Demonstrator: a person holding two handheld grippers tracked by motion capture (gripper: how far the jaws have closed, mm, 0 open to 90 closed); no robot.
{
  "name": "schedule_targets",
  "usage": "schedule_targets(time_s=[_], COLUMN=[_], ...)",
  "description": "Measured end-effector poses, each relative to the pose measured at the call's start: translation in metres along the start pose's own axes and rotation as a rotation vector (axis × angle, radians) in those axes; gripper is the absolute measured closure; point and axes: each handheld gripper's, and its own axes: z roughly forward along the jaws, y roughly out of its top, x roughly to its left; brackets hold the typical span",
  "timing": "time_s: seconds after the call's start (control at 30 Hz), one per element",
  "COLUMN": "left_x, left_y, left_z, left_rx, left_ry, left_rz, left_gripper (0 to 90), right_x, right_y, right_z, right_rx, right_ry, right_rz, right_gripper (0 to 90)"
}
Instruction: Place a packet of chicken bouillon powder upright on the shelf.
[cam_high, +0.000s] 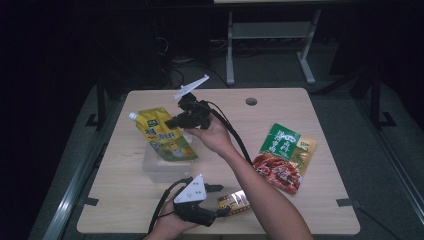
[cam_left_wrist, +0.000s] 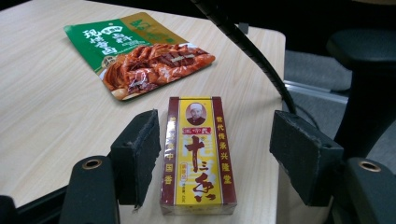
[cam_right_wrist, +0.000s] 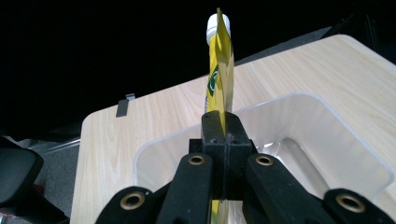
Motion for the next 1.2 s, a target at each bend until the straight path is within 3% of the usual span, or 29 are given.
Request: schedule_targets(time_s=[0.3, 0.47, 0.57, 0.63, 0.67, 0.83, 0.97, 1.03, 1.1, 1.2], left_x=[-0.001, -0.001, 0.0, 0.001, 0.001, 0.0, 0.0, 0.0, 0.0, -0.001], left_y=[-0.001, 0.0, 0.0, 0.0, 0.0, 0.001, 0.001, 0.001, 0.001, 0.001], left_z=[0.002, 0.001, 0.001, 0.001, 0.001, 0.0, 0.0, 0.0, 0.0, 0.0], left_rx=[0.005, 0.004, -0.007, -0.01, -0.01, -0.009, -0.01, -0.01, -0.008, -0.01], left_ry=[-0.014, 0.01, 0.004, 0.009, 0.008, 0.007, 0.003, 0.003, 0.002, 0.0], left_rz=[-0.006, 0.023, -0.01, -0.002, -0.005, 0.006, 0.0, 0.0, 0.0, -0.004], left_gripper=[32.5, 32.6, 32.6, 32.5, 32.5, 32.6, 32.5, 32.5, 32.5, 32.5], right_x=[-0.004, -0.007, -0.008, -0.008, -0.01, -0.012, -0.016, -0.017, -0.017, -0.013], right_y=[-0.012, -0.012, -0.007, -0.004, 0.001, 0.007, 0.007, 0.006, 0.005, 0.004], right_z=[0.011, 0.01, 0.009, 0.01, 0.014, 0.025, 0.04, 0.041, 0.043, 0.043], right_rx=[0.016, 0.017, 0.026, 0.028, 0.072, 0.134, 0.192, 0.2, 0.2, 0.182], right_ry=[0.005, 0.008, 0.022, 0.006, -0.004, -0.037, -0.052, -0.054, -0.043, -0.028], right_rz=[0.011, 0.018, 0.042, 0.039, 0.048, 0.054, 0.052, 0.049, 0.058, 0.057], right_gripper=[90.0, 88.5, 75.2, 69.1, 62.8, 60.4, 72.9, 76.1, 85.9, 89.4])
